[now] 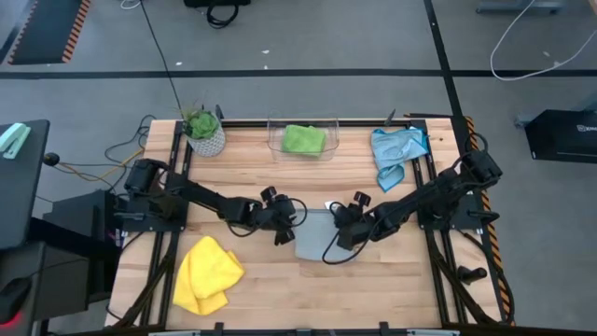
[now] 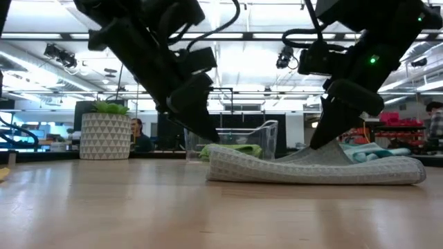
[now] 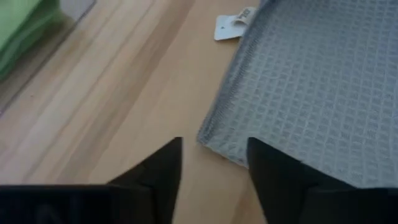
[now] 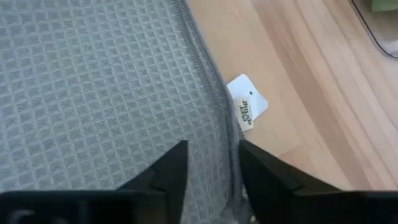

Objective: Fold microfiber towels
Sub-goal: Fold the gray microfiber cloth

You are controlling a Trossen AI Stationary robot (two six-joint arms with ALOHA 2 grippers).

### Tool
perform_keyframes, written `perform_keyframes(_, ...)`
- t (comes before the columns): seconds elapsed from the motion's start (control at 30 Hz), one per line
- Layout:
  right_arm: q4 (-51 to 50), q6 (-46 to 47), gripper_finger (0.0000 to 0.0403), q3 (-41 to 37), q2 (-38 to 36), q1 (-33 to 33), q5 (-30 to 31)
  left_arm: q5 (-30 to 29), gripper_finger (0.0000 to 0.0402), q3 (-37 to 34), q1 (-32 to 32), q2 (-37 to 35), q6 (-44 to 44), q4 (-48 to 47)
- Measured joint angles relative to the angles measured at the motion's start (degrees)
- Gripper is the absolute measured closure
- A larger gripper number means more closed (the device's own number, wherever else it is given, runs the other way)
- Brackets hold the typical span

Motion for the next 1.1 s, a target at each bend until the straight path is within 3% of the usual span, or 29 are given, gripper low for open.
perform_keyframes(0.1,-2.90,0.06,0.0213,0.36,-2.51,0.00,0.03,0.42,0.0167,0.00,0.02,-3.10,0.36,-3.01)
perform_keyframes(0.2,-4.63,0.49,0.0202,0.57,-7.24,0.13,0.04,10.40,0.0157,0.02,-0.28,-5.52,6.13,-2.65)
perform_keyframes(0.3,1.01,1.01,0.0230,-1.89,-11.92,1.02,-0.58,20.89,0.0177,-1.01,-1.55,-5.08,10.68,3.11)
perform_keyframes(0.4,13.63,1.55,0.0297,-7.72,-13.75,2.09,-1.51,26.60,0.0219,-3.26,-2.45,-3.11,12.29,8.75)
perform_keyframes(0.53,32.68,2.22,0.0389,-16.47,-11.81,1.82,-2.59,26.69,0.0283,-4.48,-2.60,-1.08,13.90,14.10)
perform_keyframes(0.63,38.33,4.95,0.0381,-19.92,-8.63,-0.54,-3.61,26.77,0.0326,-4.53,-2.61,0.20,15.61,13.77)
perform_keyframes(0.83,38.42,5.30,0.0395,-20.84,-2.05,-4.90,-5.43,28.71,0.0386,-4.44,-2.60,2.94,18.53,15.22)
perform_keyframes(1.1,37.82,0.18,0.0393,-20.69,-1.63,-10.52,-5.85,31.67,0.0385,-4.39,-2.57,5.42,24.07,13.79)
